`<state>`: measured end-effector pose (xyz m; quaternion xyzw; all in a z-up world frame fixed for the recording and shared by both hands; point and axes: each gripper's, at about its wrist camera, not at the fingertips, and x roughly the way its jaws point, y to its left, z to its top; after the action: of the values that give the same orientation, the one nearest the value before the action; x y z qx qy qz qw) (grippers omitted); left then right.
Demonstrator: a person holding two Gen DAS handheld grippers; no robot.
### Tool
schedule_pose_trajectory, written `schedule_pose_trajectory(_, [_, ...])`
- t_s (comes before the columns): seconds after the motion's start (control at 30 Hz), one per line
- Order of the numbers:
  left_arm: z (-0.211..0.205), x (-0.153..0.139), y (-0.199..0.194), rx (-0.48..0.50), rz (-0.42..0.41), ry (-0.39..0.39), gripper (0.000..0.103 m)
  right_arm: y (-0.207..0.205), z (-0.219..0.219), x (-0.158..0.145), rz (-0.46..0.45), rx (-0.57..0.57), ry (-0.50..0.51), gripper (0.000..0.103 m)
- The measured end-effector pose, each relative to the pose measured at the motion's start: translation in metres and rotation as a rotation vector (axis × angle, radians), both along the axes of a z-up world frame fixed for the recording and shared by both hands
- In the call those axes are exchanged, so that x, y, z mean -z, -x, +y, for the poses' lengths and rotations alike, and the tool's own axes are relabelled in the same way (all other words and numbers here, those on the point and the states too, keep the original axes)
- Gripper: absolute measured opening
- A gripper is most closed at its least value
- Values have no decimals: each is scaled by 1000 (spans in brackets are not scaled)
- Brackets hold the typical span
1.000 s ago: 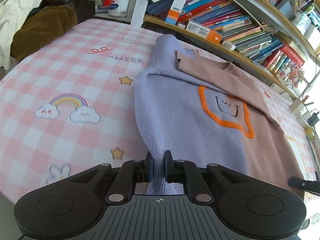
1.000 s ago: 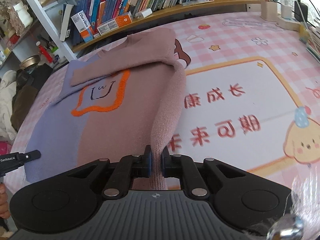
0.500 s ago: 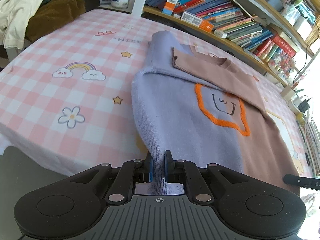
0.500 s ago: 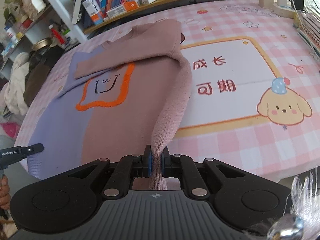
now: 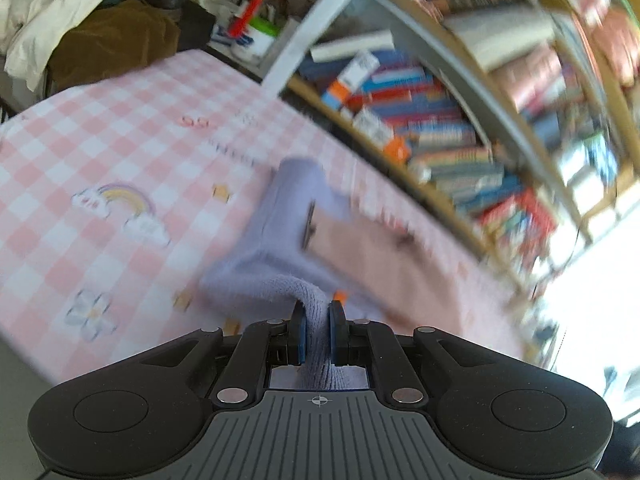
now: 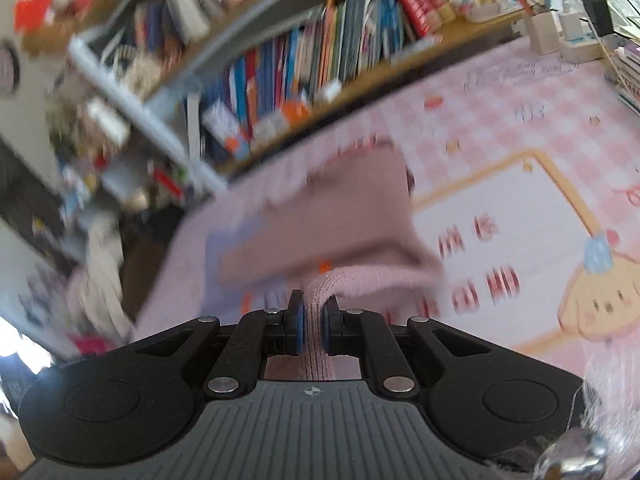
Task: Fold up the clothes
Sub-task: 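Fold the hem up toward the collar with both grippers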
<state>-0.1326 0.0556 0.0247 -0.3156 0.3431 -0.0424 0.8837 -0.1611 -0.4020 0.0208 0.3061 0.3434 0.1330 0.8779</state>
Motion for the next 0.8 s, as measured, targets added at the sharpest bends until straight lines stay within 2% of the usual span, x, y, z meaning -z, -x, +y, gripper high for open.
schedule_pose_trajectory(0.1, [4, -2, -26, -18, -23, 46, 9, -23, -4, -6, -27, 42, -18, 8])
schedule_pose_trajectory(0.3, [0, -6, -86, 9, -35, 17, 10, -75, -1, -10, -34, 89, -6, 8])
schedule_pose_trajectory(0.57, [3, 19, -147, 30, 39, -13, 11, -135, 6, 11, 26, 158, 11, 9])
schedule_pose_trajectory(0.8, [5, 44, -176, 49, 117, -21, 14, -167, 14, 32, 84, 184, 50, 10])
